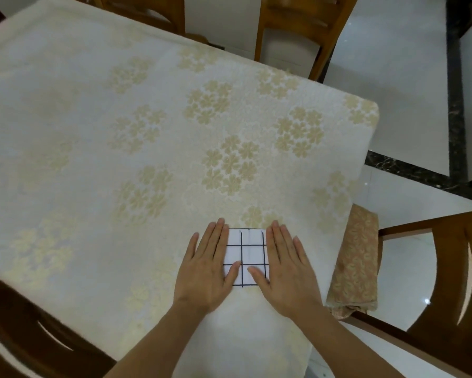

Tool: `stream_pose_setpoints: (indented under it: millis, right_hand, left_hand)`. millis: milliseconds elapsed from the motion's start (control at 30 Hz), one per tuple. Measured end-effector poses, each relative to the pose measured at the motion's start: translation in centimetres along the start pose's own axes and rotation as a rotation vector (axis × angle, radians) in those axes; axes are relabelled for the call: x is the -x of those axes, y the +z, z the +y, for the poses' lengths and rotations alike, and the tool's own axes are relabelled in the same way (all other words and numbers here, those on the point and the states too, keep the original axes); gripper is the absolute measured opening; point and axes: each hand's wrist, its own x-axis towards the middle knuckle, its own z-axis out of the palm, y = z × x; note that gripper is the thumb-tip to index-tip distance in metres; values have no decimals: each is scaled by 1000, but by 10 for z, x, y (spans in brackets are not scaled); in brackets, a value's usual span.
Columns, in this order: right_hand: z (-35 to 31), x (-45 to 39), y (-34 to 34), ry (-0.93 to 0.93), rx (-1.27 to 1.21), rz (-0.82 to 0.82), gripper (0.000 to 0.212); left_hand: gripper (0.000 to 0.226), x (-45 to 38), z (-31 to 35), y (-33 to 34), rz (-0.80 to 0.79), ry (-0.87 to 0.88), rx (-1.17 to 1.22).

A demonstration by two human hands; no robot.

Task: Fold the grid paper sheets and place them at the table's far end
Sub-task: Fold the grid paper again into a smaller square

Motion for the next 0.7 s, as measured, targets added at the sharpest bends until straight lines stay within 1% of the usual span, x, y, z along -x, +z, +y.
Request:
stream_pose_setpoints:
  millis: [133, 200, 233, 267, 333, 367, 433, 500, 533, 600, 700]
  right_hand:
    - [-8, -1, -10, 62, 28, -60, 82]
    - [-10, -2, -19, 71, 55, -33, 80]
    - [-11, -3, -24, 63, 68, -5, 75]
    - [-11, -2, -30, 59, 78, 21, 68]
    - [-11, 0, -44, 115, 45, 75, 53]
    - [-10, 2, -50, 175, 10, 85, 46]
    - [-10, 5, -61, 287, -40, 74, 35]
    - [-7, 6, -65, 355, -108, 51, 22]
    - [-6, 6, -65, 389, -159, 21, 20]
    - [-3, 5, -64, 456, -255, -5, 20]
    - [-2, 0, -56, 549, -333, -37, 21]
  left_hand:
    - [76, 0, 1, -6, -29, -7, 4]
    - [76, 0, 4, -12, -18, -13, 59]
    - [75, 0, 6, -16, -4, -35, 115]
    - [73, 2, 8, -20, 27, -81, 190]
    - [65, 6, 11, -31, 137, -245, 372]
    - [55, 9, 10, -35, 185, -345, 459]
    - [34, 14, 8, -44, 228, -540, 578]
    - [21, 17, 5, -49, 195, -666, 624]
    - [17, 19, 3, -51, 156, -697, 620]
    - [15, 19, 2, -51, 88, -723, 591]
    - [15, 16, 3, -54, 45, -758, 591]
